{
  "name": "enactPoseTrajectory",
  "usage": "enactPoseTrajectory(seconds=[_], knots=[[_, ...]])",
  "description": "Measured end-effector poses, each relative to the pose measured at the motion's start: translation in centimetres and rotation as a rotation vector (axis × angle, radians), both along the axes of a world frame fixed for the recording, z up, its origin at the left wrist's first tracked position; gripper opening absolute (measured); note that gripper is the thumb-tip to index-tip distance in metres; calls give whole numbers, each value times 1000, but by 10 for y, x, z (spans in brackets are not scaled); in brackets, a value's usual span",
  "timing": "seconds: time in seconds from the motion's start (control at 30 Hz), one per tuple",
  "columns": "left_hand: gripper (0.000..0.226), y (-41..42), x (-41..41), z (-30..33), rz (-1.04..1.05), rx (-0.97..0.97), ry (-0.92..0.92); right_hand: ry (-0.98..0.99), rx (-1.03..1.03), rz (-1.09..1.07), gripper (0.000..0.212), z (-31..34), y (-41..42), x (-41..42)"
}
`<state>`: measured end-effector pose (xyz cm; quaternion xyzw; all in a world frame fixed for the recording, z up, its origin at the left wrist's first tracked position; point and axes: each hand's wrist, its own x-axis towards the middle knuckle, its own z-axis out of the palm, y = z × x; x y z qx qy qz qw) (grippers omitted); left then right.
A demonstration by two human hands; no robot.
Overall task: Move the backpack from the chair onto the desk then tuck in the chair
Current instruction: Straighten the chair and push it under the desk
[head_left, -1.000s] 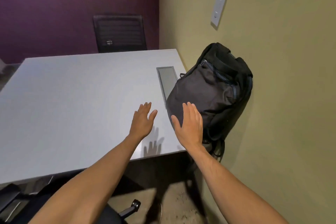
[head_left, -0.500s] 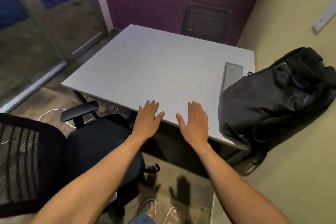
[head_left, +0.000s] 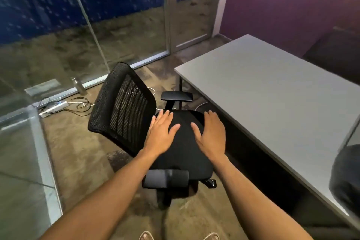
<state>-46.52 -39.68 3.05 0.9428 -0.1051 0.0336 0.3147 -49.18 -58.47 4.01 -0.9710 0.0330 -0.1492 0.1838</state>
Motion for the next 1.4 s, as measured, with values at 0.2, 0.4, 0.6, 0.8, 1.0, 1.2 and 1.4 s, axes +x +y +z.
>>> enactPoseTrajectory(seconds=[0.2,0.4,0.6,0.8,1.0,1.2,1.4], knots=[[57,130,-10,14,145,41,-88,-56,69,170,64,7,134,15],[57,230,-16,17,263,7,-73,22,186,223,66,7,238,26],[58,285,-8,20,292,8,-69,81,235,234,71,8,303,44],[58,328,33,24,245,6,-83,141,319,138,75,4,347,79],[59,357,119,15,107,29,-98,170,360,-4,77,-6,366,131],[58,371,204,6,-122,62,-71,235,457,-176,82,-20,378,155],[57,363,270,6,-339,84,-54,280,471,-296,80,-26,387,160]])
